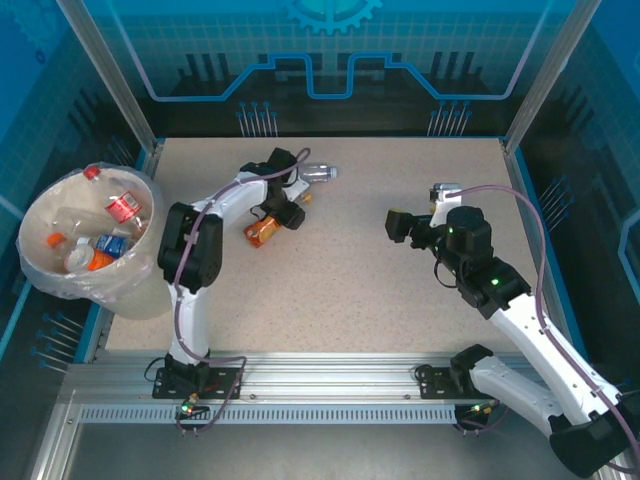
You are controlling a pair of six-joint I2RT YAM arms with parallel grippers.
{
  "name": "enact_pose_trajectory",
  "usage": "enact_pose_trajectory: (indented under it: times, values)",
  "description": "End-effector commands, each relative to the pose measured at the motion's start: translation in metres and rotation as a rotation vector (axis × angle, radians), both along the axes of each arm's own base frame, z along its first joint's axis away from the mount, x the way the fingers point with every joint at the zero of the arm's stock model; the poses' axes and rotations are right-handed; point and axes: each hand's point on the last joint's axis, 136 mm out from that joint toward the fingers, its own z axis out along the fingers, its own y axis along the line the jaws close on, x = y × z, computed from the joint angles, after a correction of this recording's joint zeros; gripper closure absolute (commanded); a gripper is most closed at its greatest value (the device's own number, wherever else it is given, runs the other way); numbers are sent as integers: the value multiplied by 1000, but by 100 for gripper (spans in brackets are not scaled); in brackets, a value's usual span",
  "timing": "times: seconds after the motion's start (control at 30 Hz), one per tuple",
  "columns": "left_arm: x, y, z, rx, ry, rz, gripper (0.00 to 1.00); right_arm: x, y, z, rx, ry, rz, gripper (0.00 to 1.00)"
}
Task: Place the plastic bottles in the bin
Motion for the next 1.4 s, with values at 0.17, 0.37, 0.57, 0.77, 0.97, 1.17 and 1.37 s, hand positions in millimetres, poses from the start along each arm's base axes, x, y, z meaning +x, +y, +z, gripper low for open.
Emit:
enact_pose_trajectory:
  times: [0.17, 0.37, 0.57, 0.77, 0.97, 1.17, 1.37]
  values:
    - [2, -5, 87, -410, -173, 201, 51, -6, 36, 14, 39, -63, 203, 0]
    - [-16, 0, 138, -554, -244, 245, 52, -8, 52, 23, 46, -105, 265, 0]
    - [-37, 15, 208, -723, -379, 272, 52, -5, 62, 23, 36, -96, 292, 0]
    - [-65, 40, 280, -871, -510, 309, 53, -1, 64, 31, 30, -132, 265, 0]
    - [-102, 61, 350, -943, -673, 335, 54, 4, 62, 31, 16, -142, 240, 0]
    - [-120, 97, 381, -874, -793, 470, 54, 8, 65, 27, 12, -133, 235, 0]
    - [-125, 153, 400, -843, -892, 682, 54, 11, 69, 23, 3, -121, 242, 0]
